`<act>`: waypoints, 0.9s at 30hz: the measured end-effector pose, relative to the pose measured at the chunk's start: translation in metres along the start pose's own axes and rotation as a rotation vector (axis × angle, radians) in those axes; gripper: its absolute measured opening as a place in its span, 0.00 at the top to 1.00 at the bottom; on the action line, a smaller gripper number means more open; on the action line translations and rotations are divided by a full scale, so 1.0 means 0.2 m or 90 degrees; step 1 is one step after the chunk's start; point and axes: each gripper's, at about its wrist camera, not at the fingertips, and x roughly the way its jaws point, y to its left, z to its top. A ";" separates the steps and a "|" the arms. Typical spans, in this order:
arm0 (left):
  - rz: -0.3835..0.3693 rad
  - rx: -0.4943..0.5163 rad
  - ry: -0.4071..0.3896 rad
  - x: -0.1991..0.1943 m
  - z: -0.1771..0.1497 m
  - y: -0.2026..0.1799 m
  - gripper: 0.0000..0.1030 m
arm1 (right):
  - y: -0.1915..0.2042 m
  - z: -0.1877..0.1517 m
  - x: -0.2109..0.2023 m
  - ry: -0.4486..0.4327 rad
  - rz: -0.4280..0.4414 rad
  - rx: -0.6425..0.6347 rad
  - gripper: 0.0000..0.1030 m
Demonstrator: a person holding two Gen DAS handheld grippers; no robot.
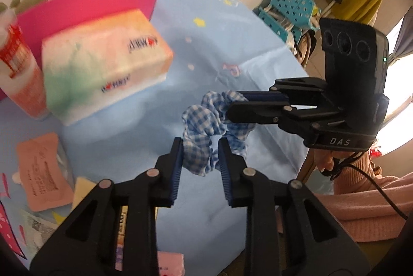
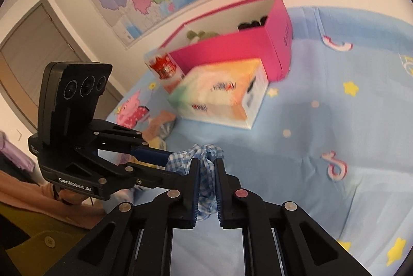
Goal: Organize soft objects
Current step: 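Lift the scrunchie into the pink box and open the right gripper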
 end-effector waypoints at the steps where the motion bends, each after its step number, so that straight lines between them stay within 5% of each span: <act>1: 0.001 0.002 -0.008 -0.02 0.00 0.00 0.71 | 0.01 0.01 -0.01 -0.006 0.002 -0.003 0.90; 27: 0.090 -0.001 -0.164 -0.40 0.39 0.13 0.71 | 0.15 0.63 -0.08 -0.138 0.012 -0.114 0.90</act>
